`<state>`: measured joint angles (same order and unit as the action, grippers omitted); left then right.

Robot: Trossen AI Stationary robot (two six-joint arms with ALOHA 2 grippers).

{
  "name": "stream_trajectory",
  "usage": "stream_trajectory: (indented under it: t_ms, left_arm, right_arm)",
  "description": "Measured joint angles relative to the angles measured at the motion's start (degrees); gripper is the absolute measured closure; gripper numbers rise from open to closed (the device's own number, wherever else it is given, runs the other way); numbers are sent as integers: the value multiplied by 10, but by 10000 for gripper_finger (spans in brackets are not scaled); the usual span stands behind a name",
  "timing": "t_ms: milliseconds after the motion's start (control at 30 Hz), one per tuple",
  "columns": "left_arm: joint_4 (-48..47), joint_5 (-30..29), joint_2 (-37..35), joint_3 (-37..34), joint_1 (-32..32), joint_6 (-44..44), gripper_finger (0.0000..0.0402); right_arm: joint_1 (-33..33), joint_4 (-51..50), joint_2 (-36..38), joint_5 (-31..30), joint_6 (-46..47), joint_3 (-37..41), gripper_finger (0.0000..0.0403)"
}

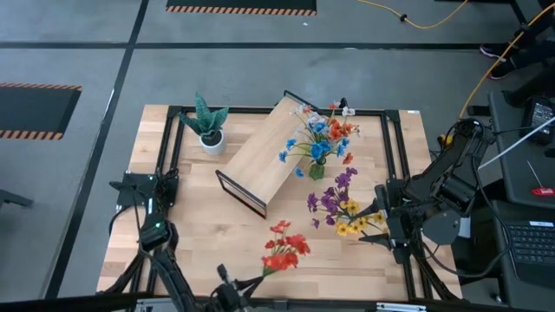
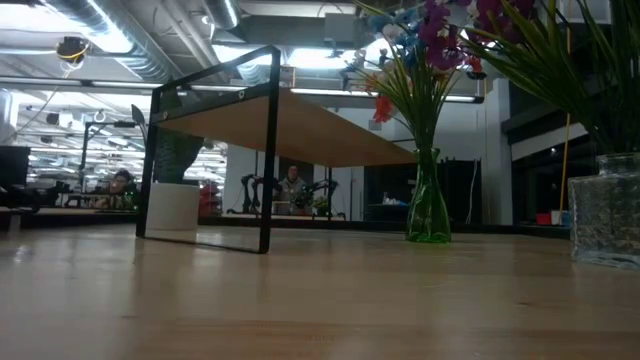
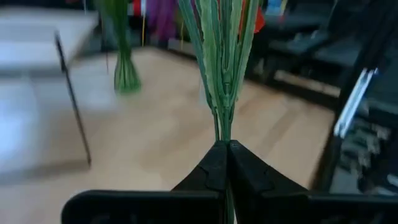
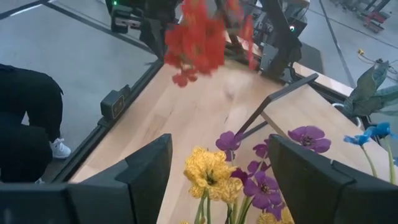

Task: Pick and place flowers into a vace then onto a shelf
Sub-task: Put the red flowers into the transparent vase

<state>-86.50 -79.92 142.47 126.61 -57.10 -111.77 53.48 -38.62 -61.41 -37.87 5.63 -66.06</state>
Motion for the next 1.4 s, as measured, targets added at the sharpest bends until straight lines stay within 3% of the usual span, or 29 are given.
stream_trajectory:
  t_ms: [67, 200, 367, 433, 533, 667, 800, 900, 1000, 1233, 1400]
  left_arm:
    - [-12, -36, -4, 0, 9, 10, 399]
    - [-36, -54, -36, 0, 33, 27, 399]
    - [-35, -60, -89, 1, 66, 161, 399]
    - [-35, -37, -115, 1, 80, 209, 399]
    - [-26, 54, -156, 1, 106, 299, 399]
    - [81, 151, -207, 1, 150, 508, 399]
    - [256, 213, -231, 0, 179, 773, 400]
    - [338, 229, -237, -1, 188, 896, 400]
    - [362, 227, -240, -1, 191, 940, 400]
    - [367, 232, -240, -1, 195, 946, 400]
    - [485, 289, -240, -17, 203, 1046, 400]
  right_arm:
    - [0, 11, 0, 0, -13, 0, 137]
    - [-2, 21, 1, 2, -27, -11, 137]
    - [-2, 20, 1, 5, -58, -29, 137]
    - [-3, 17, 1, 6, -68, -34, 137]
    - [-12, 6, 1, 29, -76, -41, 137]
    - [-32, 1, 1, 79, -85, -41, 137]
    - [-44, -2, 2, 84, -96, -41, 137]
    - [-46, -2, 7, 84, -107, -41, 137]
    - [-45, -4, 13, 84, -105, -41, 137]
    - [-45, -42, 33, 71, -74, -40, 137]
    - [-45, -75, 56, 60, -44, -40, 137]
